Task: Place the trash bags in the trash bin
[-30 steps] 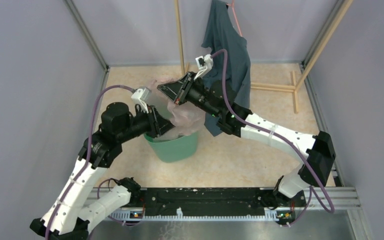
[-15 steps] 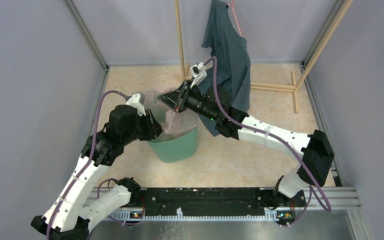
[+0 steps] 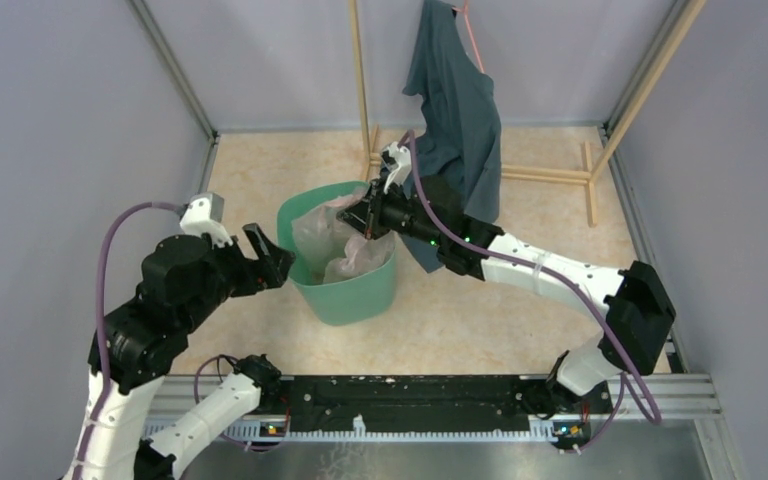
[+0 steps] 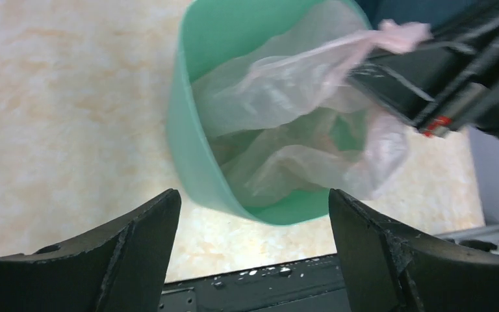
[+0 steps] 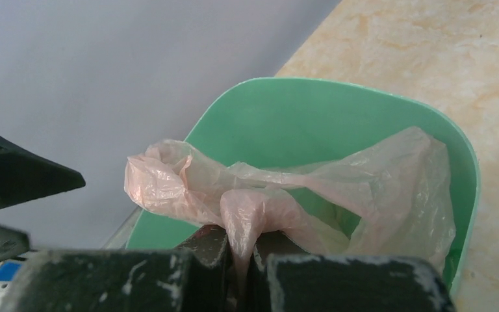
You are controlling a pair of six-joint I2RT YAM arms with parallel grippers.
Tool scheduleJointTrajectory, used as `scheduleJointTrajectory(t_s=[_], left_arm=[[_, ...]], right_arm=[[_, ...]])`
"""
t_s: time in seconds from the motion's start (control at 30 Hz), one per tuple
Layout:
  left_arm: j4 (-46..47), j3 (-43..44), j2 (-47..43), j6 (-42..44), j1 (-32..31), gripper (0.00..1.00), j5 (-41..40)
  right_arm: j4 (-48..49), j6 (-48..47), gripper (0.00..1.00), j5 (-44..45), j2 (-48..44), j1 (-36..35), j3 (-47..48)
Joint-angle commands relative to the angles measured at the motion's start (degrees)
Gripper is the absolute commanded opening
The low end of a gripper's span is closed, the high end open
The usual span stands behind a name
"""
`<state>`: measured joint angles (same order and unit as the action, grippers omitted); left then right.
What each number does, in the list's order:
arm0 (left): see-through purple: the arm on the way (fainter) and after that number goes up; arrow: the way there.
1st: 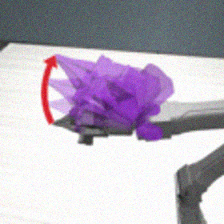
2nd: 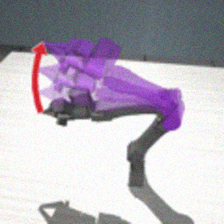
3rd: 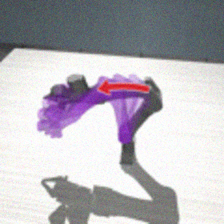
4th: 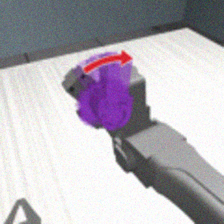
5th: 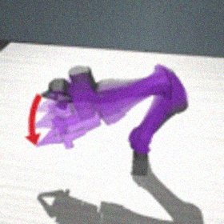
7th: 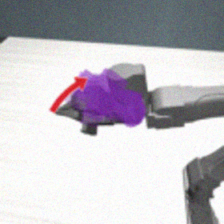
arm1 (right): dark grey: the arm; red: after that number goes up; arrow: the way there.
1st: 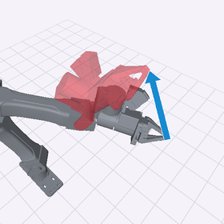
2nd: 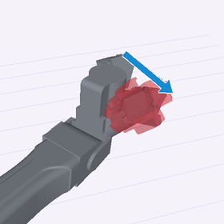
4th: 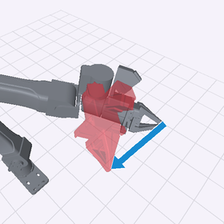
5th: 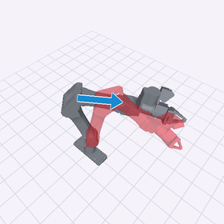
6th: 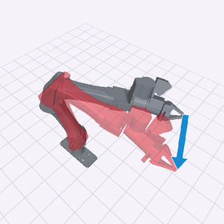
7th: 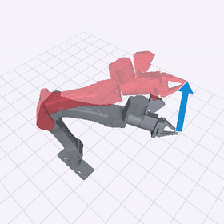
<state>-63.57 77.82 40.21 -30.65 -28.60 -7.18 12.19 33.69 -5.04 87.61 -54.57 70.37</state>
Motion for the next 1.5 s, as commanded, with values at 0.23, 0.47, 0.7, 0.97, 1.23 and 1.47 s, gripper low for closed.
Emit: scheduleJointTrajectory(t_s=[0.23,0.47,0.7,0.97,1.23,1.47], left_arm=[[11.0,-15.7,-1.0,-8.1,0.0,0.68,6.1],[23.9,-20.6,6.9,-10.7,0.0,0.51,23.9],[25.0,-21.0,8.9,-10.0,-0.1,0.49,27.6],[7.0,-4.4,6.9,-0.5,-0.1,0.87,12.5],[26.4,1.9,10.3,-12.6,-0.1,0.96,31.4],[41.2,-3.1,15.3,-30.2,-0.1,0.95,31.1]], right_arm=[[-5.1,-6.0,0.00,-1.8,-6.4,0.2,1.5],[-7.2,-6.9,0.00,0.8,-10.7,0.2,-0.5],[-8.9,-7.1,0.00,3.4,-14.2,0.2,-2.5],[-11.3,-7.9,0.00,3.6,-14.7,0.2,-2.1],[-12.0,-7.8,0.00,1.3,-16.7,0.2,-1.0],[-14.2,-7.3,0.00,1.5,-18.1,-0.1,-1.1]])
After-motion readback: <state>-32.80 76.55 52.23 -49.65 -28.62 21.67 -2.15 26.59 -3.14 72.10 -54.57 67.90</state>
